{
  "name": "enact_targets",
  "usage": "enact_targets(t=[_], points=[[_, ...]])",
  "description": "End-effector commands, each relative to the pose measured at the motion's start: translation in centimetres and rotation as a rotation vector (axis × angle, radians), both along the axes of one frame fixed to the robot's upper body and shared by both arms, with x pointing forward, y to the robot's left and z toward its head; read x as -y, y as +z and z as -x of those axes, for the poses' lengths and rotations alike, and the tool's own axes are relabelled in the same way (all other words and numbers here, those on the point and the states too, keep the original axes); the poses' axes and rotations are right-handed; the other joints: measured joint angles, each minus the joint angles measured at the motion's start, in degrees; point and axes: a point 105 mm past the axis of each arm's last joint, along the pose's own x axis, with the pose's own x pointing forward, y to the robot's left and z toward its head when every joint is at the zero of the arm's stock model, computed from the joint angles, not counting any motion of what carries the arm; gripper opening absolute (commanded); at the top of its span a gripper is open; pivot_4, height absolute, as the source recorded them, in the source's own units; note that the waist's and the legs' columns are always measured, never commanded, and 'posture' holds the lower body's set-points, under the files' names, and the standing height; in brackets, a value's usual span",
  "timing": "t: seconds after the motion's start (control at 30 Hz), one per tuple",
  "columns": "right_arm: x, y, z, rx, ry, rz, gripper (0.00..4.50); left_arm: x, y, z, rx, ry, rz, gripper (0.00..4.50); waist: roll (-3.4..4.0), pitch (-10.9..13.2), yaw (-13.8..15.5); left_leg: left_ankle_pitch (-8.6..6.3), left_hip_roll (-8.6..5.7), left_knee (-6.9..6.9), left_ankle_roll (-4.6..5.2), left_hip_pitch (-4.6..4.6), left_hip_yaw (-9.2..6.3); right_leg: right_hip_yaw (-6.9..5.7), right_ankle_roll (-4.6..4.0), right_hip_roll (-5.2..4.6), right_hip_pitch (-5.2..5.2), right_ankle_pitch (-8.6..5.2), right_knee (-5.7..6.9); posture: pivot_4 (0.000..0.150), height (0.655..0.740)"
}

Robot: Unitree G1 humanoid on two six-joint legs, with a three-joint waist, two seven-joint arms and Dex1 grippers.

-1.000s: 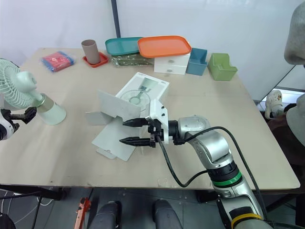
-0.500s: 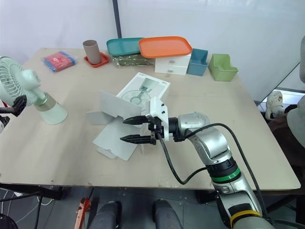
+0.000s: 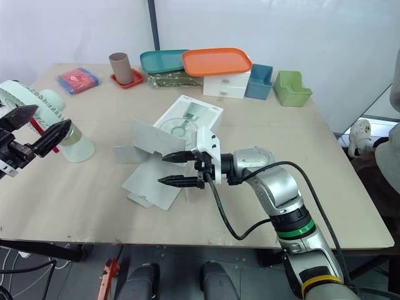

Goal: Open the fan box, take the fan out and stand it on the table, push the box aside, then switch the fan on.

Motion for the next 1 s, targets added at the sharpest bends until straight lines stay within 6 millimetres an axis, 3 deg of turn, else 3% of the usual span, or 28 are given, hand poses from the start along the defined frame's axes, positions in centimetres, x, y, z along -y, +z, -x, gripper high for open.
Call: enact_targets(t=[0.03,0.2,0.43,0.53,0.7,0.87,1.0], points=[[0.3,1.4,0.4,0.054,-0.002,-0.028,2.72,-0.2,0.8,0.1,0.037,0.027,-0.042,4.47,0.0,0.0,0.0,0.0,0.01,0.0,0.0,0.02,0.01,0.0,-0.01,0.02,0.0,0.01,0.0,0.15,0.74],[0.2,1.3,0.4,0.051,-0.004,-0.027,2.72,-0.7,0.9,-0.2,0.04,0.043,-0.05,4.47,0.0,0.0,0.01,0.03,0.04,0.02,0.03,0.07,0.01,0.0,-0.03,0.06,0.05,0.03,0.02,0.15,0.74],[0.2,1.5,0.2,0.054,-0.02,-0.028,2.72,2.0,-1.9,1.7,-0.099,-0.189,-0.112,4.47,0.01,0.0,0.0,0.03,0.1,0.01,0.03,0.07,0.05,0.03,-0.05,0.1,0.03,0.02,0.02,0.15,0.74],[0.4,1.6,0.2,0.062,-0.038,-0.02,2.72,2.1,-2.4,1.9,-0.14,-0.235,-0.118,4.47,0.04,0.02,0.01,0.03,0.12,0.01,0.03,0.07,0.05,0.02,-0.08,0.11,0.02,0.02,0.02,0.15,0.74],[2.1,1.2,-1.7,0.048,-0.264,0.08,2.72,2.9,-4.4,2.5,-0.256,-0.386,-0.119,4.47,0.05,0.02,0.01,0.04,0.12,0.03,0.02,0.1,0.1,0.04,-0.2,0.1,0.02,-0.01,0.02,0.15,0.74],[3.4,0.0,-1.0,0.003,-0.367,0.128,2.72,3.1,-6.4,1.7,-0.285,-0.428,-0.179,4.47,0.05,0.01,0.07,0.03,0.16,-0.02,0.02,0.1,0.13,0.06,-0.29,0.13,-0.01,-0.06,0.02,0.15,0.74],[4.3,-0.3,-1.8,-0.024,-0.51,0.179,2.72,3.4,-7.1,1.1,-0.302,-0.462,-0.165,4.47,0.07,0.02,0.03,0.03,0.18,-0.04,0.02,0.11,0.14,0.07,-0.29,0.15,-0.02,-0.06,0.02,0.15,0.74]])
